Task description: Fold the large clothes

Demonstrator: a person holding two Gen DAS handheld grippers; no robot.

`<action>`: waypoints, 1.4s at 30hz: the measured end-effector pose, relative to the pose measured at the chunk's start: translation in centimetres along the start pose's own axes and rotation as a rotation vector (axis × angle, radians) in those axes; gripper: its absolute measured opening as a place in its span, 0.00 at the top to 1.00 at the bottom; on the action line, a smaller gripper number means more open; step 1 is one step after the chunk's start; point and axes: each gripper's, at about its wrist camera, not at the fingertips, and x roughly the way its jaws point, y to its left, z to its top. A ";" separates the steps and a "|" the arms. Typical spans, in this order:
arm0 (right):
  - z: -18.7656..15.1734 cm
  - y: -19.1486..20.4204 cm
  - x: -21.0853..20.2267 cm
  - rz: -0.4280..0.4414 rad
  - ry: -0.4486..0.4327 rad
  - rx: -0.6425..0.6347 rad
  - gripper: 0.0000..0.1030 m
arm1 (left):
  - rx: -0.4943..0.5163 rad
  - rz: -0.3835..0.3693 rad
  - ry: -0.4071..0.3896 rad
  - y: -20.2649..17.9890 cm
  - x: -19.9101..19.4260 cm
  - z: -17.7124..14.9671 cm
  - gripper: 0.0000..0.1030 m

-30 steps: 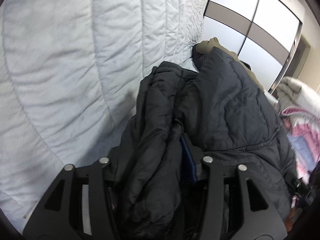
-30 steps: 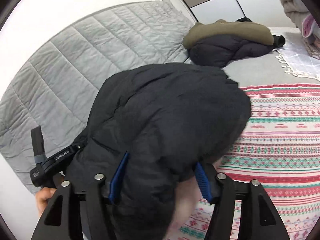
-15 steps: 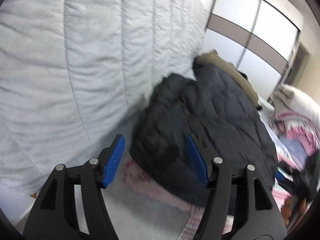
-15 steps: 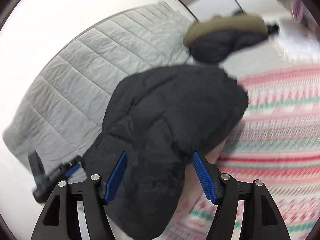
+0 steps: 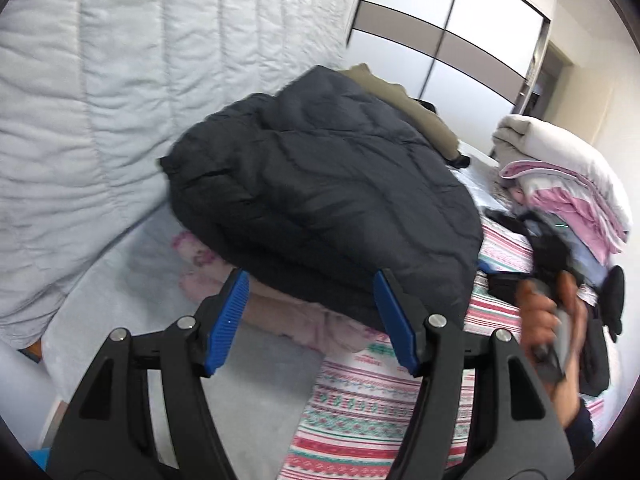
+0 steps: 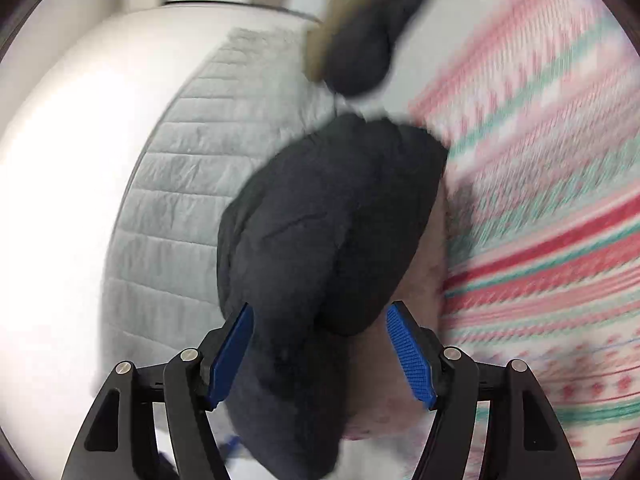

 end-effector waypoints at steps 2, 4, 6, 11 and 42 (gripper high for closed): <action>1.7 -2.1 2.3 0.039 0.039 0.127 0.25 | 0.003 0.038 -0.043 -0.4 0.5 2.3 0.31; 3.3 -3.6 4.0 0.046 0.021 0.199 0.24 | 0.018 0.066 -0.042 -0.9 1.9 4.0 0.23; 5.1 -2.9 5.6 0.014 0.006 0.177 0.23 | 0.068 0.135 -0.001 -1.6 4.6 5.3 0.23; 7.1 7.3 9.5 -0.047 0.019 -0.223 0.24 | 0.017 0.203 0.010 0.7 8.5 3.5 0.24; -14.8 13.4 -8.8 -0.339 -0.047 -0.916 0.19 | 0.028 0.311 -0.159 -4.6 -8.6 -6.0 0.12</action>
